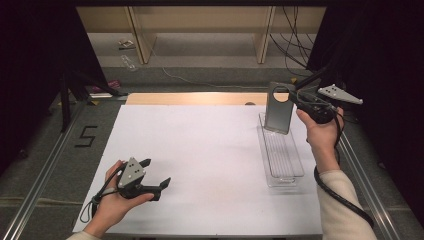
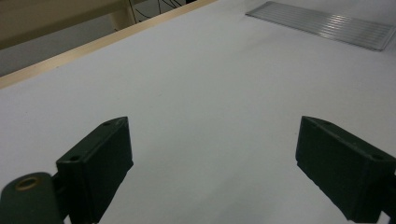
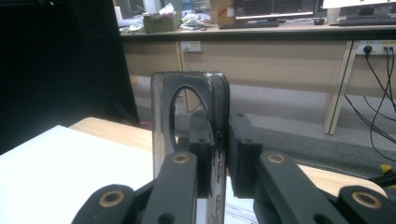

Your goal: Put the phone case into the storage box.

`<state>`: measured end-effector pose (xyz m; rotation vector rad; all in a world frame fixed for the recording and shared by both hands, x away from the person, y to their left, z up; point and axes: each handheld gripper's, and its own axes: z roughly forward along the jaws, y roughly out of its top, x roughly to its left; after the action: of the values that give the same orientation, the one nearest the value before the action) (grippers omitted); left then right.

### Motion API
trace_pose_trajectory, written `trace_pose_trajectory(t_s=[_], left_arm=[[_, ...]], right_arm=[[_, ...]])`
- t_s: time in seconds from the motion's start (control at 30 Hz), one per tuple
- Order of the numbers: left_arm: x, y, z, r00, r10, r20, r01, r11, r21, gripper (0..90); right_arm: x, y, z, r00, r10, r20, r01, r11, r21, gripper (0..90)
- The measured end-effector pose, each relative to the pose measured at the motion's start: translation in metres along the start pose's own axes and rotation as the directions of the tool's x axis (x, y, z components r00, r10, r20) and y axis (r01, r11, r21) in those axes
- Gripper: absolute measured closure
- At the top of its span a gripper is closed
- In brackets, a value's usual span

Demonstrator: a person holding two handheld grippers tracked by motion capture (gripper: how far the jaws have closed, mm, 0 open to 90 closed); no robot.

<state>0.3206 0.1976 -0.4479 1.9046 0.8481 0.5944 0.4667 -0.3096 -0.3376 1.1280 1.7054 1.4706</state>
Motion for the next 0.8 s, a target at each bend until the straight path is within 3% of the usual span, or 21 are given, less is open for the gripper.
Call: trace_pose_trajectory(t_s=[0.8], left_arm=[[0.0, 0.0, 0.0, 1.0, 0.001, -0.001, -0.001, 1.0, -0.001, 10.5]], right_arm=[[-0.0018, -0.0006, 0.0045, 0.9999, -0.002, 0.015, 0.003, 1.0, -0.006, 82.2]])
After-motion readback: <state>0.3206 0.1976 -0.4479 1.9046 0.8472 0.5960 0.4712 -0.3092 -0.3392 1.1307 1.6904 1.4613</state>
